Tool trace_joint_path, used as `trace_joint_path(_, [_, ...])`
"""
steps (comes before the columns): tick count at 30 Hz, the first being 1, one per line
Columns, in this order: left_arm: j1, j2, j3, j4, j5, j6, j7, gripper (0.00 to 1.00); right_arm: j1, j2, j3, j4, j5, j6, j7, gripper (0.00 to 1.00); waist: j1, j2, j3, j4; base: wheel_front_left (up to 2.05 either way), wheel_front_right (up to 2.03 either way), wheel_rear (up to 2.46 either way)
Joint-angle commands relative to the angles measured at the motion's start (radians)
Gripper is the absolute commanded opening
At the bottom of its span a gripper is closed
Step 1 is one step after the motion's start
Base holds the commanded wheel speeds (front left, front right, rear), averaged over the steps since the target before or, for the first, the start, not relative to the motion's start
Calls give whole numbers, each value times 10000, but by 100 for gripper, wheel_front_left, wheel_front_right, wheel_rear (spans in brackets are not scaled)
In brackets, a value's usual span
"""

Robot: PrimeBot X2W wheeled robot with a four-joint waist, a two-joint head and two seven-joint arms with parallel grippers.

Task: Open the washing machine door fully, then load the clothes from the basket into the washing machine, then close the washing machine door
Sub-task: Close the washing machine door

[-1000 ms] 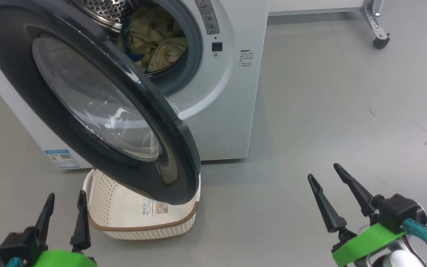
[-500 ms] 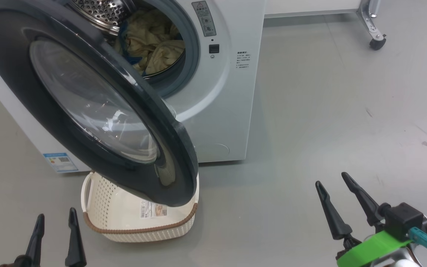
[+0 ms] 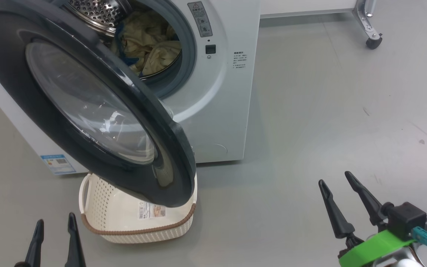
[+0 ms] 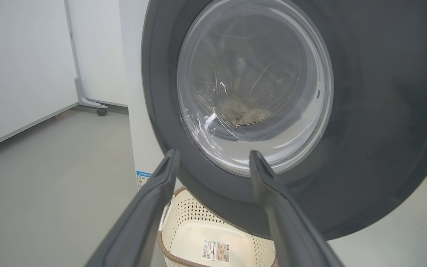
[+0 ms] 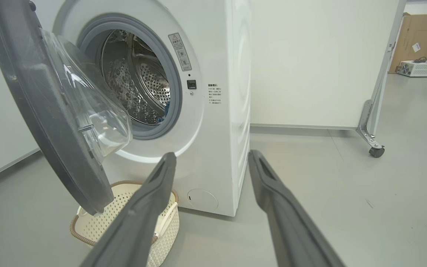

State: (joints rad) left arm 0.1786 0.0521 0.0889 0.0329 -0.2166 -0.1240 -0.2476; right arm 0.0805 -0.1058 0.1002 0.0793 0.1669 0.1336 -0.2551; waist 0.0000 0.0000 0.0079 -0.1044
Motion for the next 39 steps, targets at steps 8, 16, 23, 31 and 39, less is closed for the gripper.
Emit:
trace_joint_path(8, [-132,1,-32,-270,14,-64,-141,100,-170,-88,132,-288,-39,-29,-67,100,0,0,49,21,0,0,0])
trace_joint_path(16, [-97,86,-293,-379,13,-65,-141,100,-210,-103,118,-282,-31,-29,-67,100,0,0,140,69,0,0,0])
trace_joint_path(23, [-23,143,-405,-562,38,-66,-141,100,-294,-137,53,-181,-31,-29,-67,100,0,0,160,104,0,0,0])
trace_joint_path(31, [84,135,-366,-714,81,-66,-141,100,-267,-148,58,-140,-29,-29,-67,100,0,0,136,130,0,0,0])
trace_joint_path(39, [108,147,-334,-763,118,-67,-141,100,-452,-121,-41,22,64,-29,-67,0,0,0,182,162,0,0,0])
